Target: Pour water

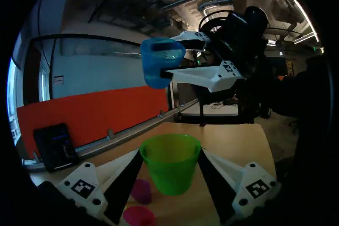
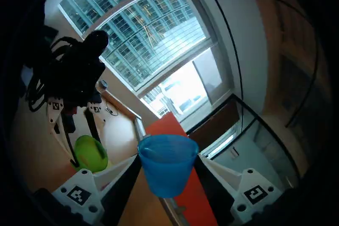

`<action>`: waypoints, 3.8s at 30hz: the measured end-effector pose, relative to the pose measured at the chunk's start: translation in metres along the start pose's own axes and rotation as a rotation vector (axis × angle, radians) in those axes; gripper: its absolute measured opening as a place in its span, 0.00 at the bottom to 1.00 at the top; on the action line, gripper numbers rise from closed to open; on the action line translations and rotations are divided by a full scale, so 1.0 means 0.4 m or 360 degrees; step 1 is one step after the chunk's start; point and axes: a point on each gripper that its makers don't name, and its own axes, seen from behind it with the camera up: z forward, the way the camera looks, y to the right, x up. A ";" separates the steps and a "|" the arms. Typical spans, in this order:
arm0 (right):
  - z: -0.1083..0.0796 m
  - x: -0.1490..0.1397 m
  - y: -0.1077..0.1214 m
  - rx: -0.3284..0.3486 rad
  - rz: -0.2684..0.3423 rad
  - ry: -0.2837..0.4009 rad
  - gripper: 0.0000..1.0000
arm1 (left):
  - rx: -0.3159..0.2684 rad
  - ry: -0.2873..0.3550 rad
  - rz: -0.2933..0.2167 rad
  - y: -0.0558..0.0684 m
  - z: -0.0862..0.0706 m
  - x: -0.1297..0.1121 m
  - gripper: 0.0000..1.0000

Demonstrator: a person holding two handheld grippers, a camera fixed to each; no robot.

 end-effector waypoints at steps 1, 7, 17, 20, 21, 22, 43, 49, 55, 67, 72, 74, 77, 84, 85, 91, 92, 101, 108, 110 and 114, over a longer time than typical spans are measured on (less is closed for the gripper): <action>0.002 0.002 0.005 -0.0002 -0.0017 0.0001 0.89 | -0.0002 0.0001 0.0000 0.001 0.001 0.001 0.88; 0.011 0.011 0.028 -0.0015 -0.0133 0.0003 0.89 | -0.0013 0.0008 -0.0003 0.006 0.007 0.005 0.87; 0.024 0.018 0.053 -0.0044 -0.0282 -0.0004 0.89 | -0.0026 0.0016 -0.0003 0.011 0.013 0.011 0.87; 0.025 0.020 0.063 -0.0056 -0.0305 -0.0001 0.89 | -0.0026 0.0018 -0.0001 0.011 0.012 0.013 0.87; 0.025 0.020 0.066 -0.0059 -0.0313 -0.0001 0.89 | -0.0027 0.0018 0.0000 0.012 0.012 0.013 0.87; 0.025 0.021 0.069 -0.0061 -0.0321 -0.0001 0.89 | -0.0027 0.0018 -0.0001 0.012 0.011 0.013 0.87; 0.034 0.040 0.115 -0.0121 -0.0516 -0.0002 0.89 | -0.0037 0.0019 0.0006 0.015 0.013 0.010 0.87; 0.037 0.050 0.124 -0.0134 -0.0576 -0.0001 0.89 | -0.0039 0.0020 0.0006 0.015 0.014 0.012 0.87; 0.039 0.060 0.129 -0.0142 -0.0637 -0.0001 0.89 | -0.0042 0.0019 0.0009 0.020 0.015 0.013 0.87; 0.042 0.072 0.141 -0.0159 -0.0747 -0.0009 0.89 | -0.0047 0.0012 0.0013 0.030 0.020 0.016 0.87; 0.045 0.082 0.145 -0.0167 -0.0795 -0.0007 0.89 | -0.0051 0.0013 0.0008 0.031 0.021 0.015 0.87; 0.045 0.084 0.146 -0.0169 -0.0814 -0.0008 0.89 | -0.0049 0.0012 0.0009 0.031 0.022 0.016 0.87; 0.047 0.085 0.149 -0.0173 -0.0846 -0.0009 0.89 | -0.0048 0.0012 0.0010 0.030 0.023 0.016 0.87; 0.046 0.092 0.156 -0.0187 -0.0921 -0.0011 0.89 | -0.0051 0.0011 0.0006 0.031 0.024 0.013 0.87; 0.045 0.092 0.157 -0.0188 -0.0930 -0.0010 0.89 | -0.0052 0.0011 0.0005 0.031 0.025 0.013 0.87; 0.044 0.090 0.160 -0.0191 -0.0993 -0.0018 0.89 | -0.0064 0.0016 -0.0013 0.036 0.026 0.016 0.87; 0.045 0.090 0.161 -0.0192 -0.1003 -0.0020 0.89 | -0.0066 0.0017 -0.0016 0.036 0.026 0.016 0.87; 0.047 0.102 0.161 -0.0190 -0.1109 -0.0022 0.89 | -0.0064 0.0009 -0.0010 0.036 0.030 0.009 0.87; 0.055 0.111 0.145 -0.0179 -0.1248 -0.0029 0.89 | -0.0062 0.0008 -0.0013 0.033 0.034 0.009 0.87; 0.058 0.114 0.139 -0.0179 -0.1289 -0.0030 0.89 | -0.0061 0.0008 -0.0016 0.031 0.035 0.008 0.87; 0.063 0.115 0.119 -0.0165 -0.1359 -0.0033 0.89 | -0.0056 0.0007 -0.0024 0.026 0.036 0.004 0.87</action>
